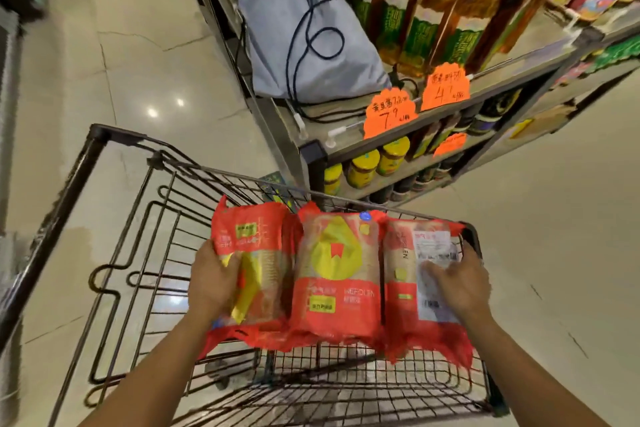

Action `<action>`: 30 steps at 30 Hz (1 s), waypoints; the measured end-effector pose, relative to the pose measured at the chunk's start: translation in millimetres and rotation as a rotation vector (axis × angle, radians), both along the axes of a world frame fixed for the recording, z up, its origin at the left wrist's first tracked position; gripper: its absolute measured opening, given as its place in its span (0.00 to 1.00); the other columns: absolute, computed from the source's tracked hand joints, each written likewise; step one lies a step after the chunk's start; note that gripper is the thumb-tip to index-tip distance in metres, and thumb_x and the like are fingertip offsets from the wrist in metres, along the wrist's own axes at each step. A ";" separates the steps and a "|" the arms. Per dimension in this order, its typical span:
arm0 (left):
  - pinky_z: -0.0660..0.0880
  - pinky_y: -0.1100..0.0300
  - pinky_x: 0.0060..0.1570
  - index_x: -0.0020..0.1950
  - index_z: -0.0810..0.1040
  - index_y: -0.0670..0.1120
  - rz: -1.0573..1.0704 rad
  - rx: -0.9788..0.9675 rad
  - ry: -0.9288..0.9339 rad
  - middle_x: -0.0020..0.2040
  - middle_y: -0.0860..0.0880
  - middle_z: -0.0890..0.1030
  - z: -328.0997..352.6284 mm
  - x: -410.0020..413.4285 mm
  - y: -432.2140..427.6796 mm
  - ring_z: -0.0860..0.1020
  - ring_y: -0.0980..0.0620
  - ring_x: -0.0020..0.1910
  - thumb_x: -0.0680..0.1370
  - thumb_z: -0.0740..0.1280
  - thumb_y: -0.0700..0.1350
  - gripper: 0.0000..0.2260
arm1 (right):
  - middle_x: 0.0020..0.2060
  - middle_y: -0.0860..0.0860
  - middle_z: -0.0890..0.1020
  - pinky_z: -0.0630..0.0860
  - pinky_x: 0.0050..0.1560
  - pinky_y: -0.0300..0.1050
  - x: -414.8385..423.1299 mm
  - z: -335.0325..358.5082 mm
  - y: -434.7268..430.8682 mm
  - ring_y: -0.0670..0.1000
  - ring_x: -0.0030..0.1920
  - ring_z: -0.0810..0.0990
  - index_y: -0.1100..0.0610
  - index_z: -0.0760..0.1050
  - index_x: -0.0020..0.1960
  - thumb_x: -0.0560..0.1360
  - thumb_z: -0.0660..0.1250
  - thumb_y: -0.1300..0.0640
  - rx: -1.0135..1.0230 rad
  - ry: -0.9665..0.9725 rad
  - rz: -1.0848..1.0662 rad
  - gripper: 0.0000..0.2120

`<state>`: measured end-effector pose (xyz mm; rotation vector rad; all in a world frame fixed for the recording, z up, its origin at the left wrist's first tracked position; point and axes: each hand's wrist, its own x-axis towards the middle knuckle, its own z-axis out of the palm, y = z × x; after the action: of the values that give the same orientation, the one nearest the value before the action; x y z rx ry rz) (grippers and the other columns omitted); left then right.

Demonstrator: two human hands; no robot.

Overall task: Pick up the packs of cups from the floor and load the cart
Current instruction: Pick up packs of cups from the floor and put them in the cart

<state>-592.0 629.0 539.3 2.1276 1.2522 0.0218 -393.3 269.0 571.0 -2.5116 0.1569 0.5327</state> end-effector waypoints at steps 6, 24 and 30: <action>0.72 0.41 0.65 0.72 0.70 0.38 -0.326 0.162 -0.115 0.68 0.36 0.76 79.9 0.5 -25.1 0.74 0.35 0.66 0.81 0.69 0.49 0.24 | 0.72 0.60 0.74 0.67 0.72 0.59 -72.6 89.7 44.4 0.61 0.72 0.71 0.61 0.68 0.76 0.79 0.67 0.44 0.055 -0.253 0.254 0.32; 0.62 0.39 0.74 0.80 0.63 0.42 -1.497 0.778 -0.534 0.78 0.39 0.66 337.3 -36.2 -294.1 0.65 0.36 0.76 0.80 0.63 0.58 0.34 | 0.77 0.60 0.69 0.62 0.75 0.65 -303.4 284.9 -99.9 0.62 0.77 0.66 0.53 0.66 0.79 0.79 0.55 0.38 -0.515 -0.701 -0.106 0.33; 0.68 0.36 0.71 0.77 0.70 0.41 -1.788 0.676 -0.790 0.76 0.38 0.71 343.9 -61.0 -467.4 0.71 0.35 0.73 0.77 0.69 0.56 0.32 | 0.79 0.58 0.67 0.60 0.77 0.65 -373.1 283.6 -233.7 0.61 0.78 0.65 0.52 0.64 0.80 0.79 0.62 0.39 -0.588 -0.612 -0.501 0.33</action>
<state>-653.0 161.6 883.3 2.5416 -1.3872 0.4737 -766.4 35.3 854.6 -2.8945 0.7646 -0.5617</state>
